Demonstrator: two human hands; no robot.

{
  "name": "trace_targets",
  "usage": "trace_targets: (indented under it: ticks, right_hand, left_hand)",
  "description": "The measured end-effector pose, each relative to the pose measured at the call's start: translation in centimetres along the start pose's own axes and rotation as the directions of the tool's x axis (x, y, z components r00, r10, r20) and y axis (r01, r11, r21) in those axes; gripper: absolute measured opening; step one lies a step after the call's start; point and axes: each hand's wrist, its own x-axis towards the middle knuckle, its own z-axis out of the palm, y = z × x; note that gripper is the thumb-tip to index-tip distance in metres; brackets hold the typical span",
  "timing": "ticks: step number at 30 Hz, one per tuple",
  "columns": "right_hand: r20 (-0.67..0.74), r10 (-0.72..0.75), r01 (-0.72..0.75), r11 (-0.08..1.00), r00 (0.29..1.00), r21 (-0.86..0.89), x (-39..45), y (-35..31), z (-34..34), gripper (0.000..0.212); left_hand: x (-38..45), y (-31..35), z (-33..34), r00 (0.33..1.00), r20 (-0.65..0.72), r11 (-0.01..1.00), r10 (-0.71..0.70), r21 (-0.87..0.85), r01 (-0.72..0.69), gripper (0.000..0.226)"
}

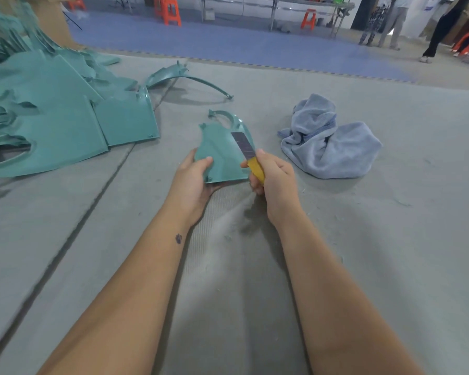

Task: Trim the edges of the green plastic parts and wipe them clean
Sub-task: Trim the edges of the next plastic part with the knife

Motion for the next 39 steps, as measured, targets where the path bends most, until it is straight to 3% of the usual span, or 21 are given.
trace_targets:
  ticks: [2,6,10,13,16,20,25,30,39]
  right_hand:
    - [0.007,0.010,-0.010,1.000,1.000,-0.022,0.1,0.1,-0.1,0.036]
    - [-0.035,0.016,-0.015,1.000,0.999,0.007,0.2,-0.2,0.4,0.022]
    - [-0.191,0.044,-0.033,0.998,0.980,0.061,0.0,-0.3,1.5,0.019]
    - [-0.218,-0.012,0.018,0.999,0.976,0.027,-0.4,-0.1,2.0,0.021]
    - [-0.160,-0.069,0.060,0.996,0.985,-0.060,-1.0,-0.2,1.7,0.020]
    - [-0.038,-0.034,0.032,0.997,0.999,-0.068,-1.3,-0.3,1.4,0.018]
    - [0.085,-0.008,0.026,0.977,0.996,-0.213,-1.4,0.1,1.8,0.026]
    - [0.147,0.020,0.030,0.943,0.989,-0.330,-1.6,0.1,1.6,0.034]
    - [0.208,0.001,0.072,0.936,0.978,-0.344,-1.7,0.3,1.5,0.040]
  left_hand:
    - [-0.1,-0.4,0.2,0.999,-0.009,0.983,0.044,0.181,-0.041,0.029]
    - [0.2,-0.7,0.2,0.994,-0.055,0.931,0.089,0.360,-0.064,0.032]
    - [0.2,-1.0,0.6,0.981,-0.096,0.886,0.168,0.451,-0.107,0.035]
    - [0.2,-1.1,0.5,0.980,-0.075,0.878,0.186,0.461,-0.131,0.028]
    - [0.1,-0.7,0.3,0.987,-0.080,0.942,0.139,0.317,-0.107,0.026]
    - [0.6,0.1,-0.3,0.997,-0.077,0.999,0.026,0.035,-0.024,0.027]
    - [1.0,0.3,-0.2,0.995,-0.066,0.947,-0.072,-0.319,0.047,0.029]
    - [0.9,0.2,0.5,0.990,-0.086,0.916,-0.114,-0.396,0.071,0.021]
    - [0.4,0.6,1.0,0.983,-0.052,0.821,-0.178,-0.558,0.119,0.032]
